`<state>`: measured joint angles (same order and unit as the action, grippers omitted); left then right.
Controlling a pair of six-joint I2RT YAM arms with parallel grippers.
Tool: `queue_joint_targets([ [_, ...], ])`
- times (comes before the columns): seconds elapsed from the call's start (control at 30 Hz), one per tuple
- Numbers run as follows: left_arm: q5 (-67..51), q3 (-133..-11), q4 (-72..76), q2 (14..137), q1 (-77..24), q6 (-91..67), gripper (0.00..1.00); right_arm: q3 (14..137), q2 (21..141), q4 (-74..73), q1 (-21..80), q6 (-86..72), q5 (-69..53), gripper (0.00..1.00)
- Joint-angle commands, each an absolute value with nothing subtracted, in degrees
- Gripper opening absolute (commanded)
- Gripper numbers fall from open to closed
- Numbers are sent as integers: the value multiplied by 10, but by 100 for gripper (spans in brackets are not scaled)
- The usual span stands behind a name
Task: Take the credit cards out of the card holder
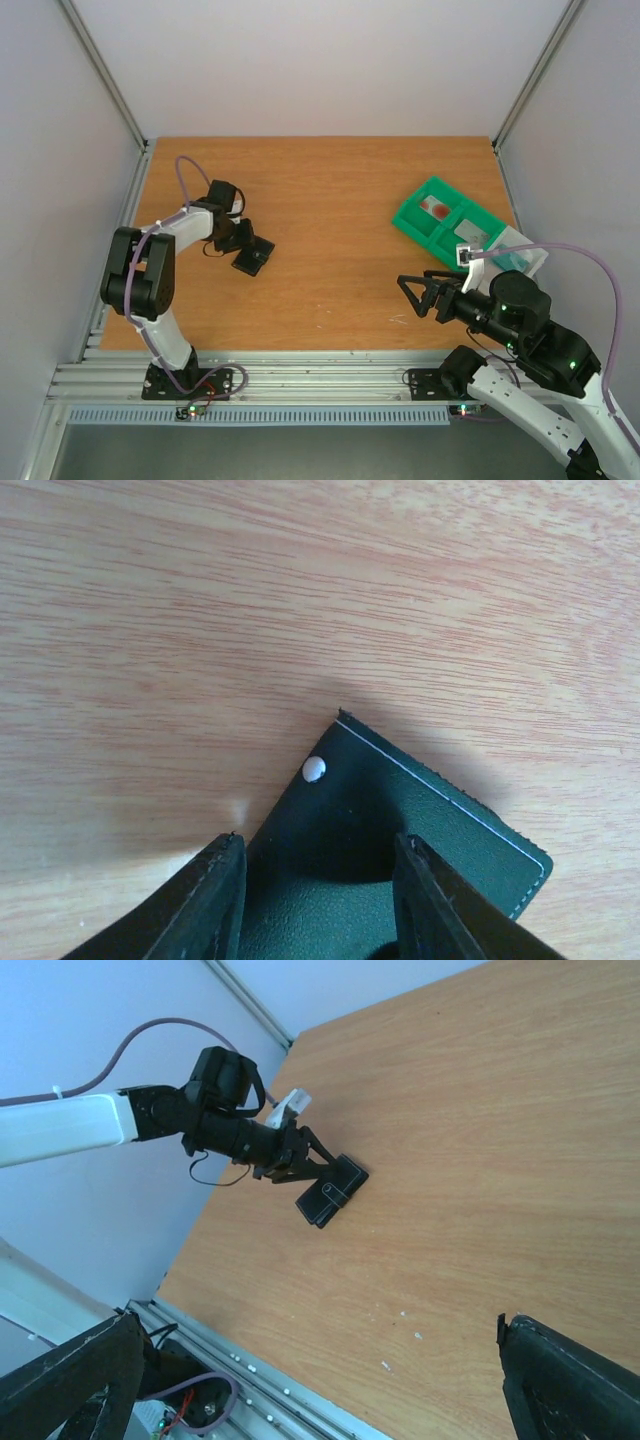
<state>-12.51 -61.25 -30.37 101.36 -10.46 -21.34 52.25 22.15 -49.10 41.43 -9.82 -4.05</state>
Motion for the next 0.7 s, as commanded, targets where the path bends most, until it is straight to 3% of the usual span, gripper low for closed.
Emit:
queue_joint_targets([
  [0.0,-166,-600,-272,1029,-108,-200,41,518,221,-494,418,-89,-33,96],
  [0.4,-237,-540,-236,1005,-174,-217,38,507,225,-508,418,-87,-38,84],
  [0.67,-288,-477,-197,956,-217,-279,37,493,244,-514,418,-102,-51,83],
])
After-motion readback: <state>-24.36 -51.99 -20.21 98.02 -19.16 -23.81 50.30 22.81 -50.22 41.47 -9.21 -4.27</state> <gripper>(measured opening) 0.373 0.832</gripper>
